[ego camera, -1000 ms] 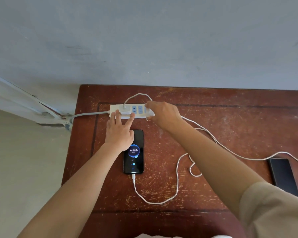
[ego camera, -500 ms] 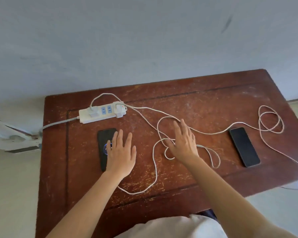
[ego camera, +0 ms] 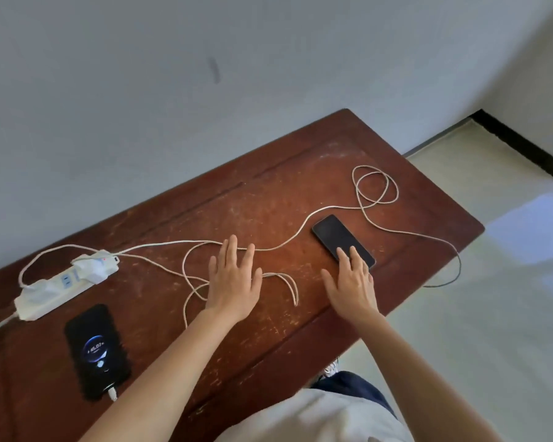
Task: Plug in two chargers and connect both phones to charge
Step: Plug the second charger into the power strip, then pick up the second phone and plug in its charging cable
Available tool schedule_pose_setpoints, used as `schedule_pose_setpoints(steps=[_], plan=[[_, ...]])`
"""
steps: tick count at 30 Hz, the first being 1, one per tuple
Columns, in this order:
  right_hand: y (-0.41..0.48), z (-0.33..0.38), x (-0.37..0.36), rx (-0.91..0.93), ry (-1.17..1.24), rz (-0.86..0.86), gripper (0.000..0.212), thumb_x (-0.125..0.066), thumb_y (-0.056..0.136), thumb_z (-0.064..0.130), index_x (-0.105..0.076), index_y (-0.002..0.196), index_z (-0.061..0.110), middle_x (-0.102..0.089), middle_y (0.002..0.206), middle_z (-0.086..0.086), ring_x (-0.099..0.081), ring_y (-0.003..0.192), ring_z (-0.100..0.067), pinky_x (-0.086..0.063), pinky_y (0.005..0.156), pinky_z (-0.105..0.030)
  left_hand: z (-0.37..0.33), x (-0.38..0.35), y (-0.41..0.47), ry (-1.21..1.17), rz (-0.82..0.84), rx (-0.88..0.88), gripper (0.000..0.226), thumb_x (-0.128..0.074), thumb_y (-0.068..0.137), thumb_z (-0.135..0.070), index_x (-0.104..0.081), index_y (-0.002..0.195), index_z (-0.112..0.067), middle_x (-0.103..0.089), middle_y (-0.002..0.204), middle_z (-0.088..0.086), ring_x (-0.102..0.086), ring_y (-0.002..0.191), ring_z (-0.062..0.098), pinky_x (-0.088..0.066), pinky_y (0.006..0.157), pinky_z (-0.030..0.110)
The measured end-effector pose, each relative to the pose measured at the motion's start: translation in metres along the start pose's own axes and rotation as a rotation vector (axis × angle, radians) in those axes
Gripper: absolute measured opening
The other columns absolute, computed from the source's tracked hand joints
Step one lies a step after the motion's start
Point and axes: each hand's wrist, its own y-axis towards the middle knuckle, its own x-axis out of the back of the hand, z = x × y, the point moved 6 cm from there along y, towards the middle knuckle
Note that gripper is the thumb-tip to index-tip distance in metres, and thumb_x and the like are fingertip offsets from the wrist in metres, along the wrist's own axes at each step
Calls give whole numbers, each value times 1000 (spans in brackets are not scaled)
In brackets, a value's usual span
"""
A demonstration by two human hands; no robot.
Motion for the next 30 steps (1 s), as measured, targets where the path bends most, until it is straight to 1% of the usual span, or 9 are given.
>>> schedule_pose_setpoints(steps=[3,6,9,15,19,22,26,28,30], plan=[[21,-35,9,-24,65,-3,73,-53,97,48,-23,155,16,-21,163,-15,-23,147,-35,-27,116,-51,-43,-10,18,-67,22,29,56,-39,104,-42,-34,154,-17,-18,165,20,-14,152,34,-21,120,53],[41,-73,12,-80,80,14,85,-58,89,58,-25,154,15,-35,153,-14,-36,139,-34,-35,110,-48,-86,-23,38,-70,9,5,44,-47,102,-33,-53,139,-11,-50,140,15,-48,130,33,-41,105,47],[53,-110,14,-115,75,1,85,-57,87,62,-29,153,15,-42,146,-13,-41,132,-32,-38,107,-47,-119,-44,58,-189,79,109,39,-47,102,-32,-55,135,-14,-56,131,9,-55,120,26,-47,100,43],[74,-172,39,-221,136,-103,70,-53,95,49,-29,151,15,-27,156,-16,-26,142,-36,-25,115,-53,-168,-86,87,-313,254,512,90,-44,95,-65,-10,157,-10,-27,161,16,-41,139,38,-41,106,51],[78,-225,58,-545,374,-257,76,-53,92,24,-14,156,13,-5,164,-14,-13,145,-35,-13,118,-52,-194,-98,109,-207,238,645,116,-39,80,-86,15,156,-17,-25,157,19,-51,128,40,-49,94,48],[76,-262,55,-747,469,-193,78,-48,90,14,-7,157,9,-2,165,-15,-12,146,-38,-9,119,-52,-201,-104,118,-89,245,692,124,-38,74,-92,24,153,-19,-29,152,18,-54,120,37,-52,83,44],[74,-284,42,-715,415,-62,51,-43,99,15,-35,148,9,-33,156,-17,-24,142,-35,-20,116,-50,-196,-107,122,-41,214,695,120,-46,77,-85,23,153,-23,-34,145,18,-59,108,37,-46,69,40],[70,-287,41,-718,431,-78,34,-40,105,28,-56,130,12,-56,134,-14,-41,130,-34,-32,106,-46,-193,-106,122,-43,207,686,119,-52,77,-81,21,152,-27,-34,145,17,-60,108,38,-46,69,40],[67,-283,48,-713,540,-148,33,-37,106,36,-62,110,15,-64,102,-7,-57,109,-32,-39,86,-38,-191,-105,119,-63,198,662,119,-58,75,-78,18,153,-29,-36,144,16,-60,110,39,-51,76,42]])
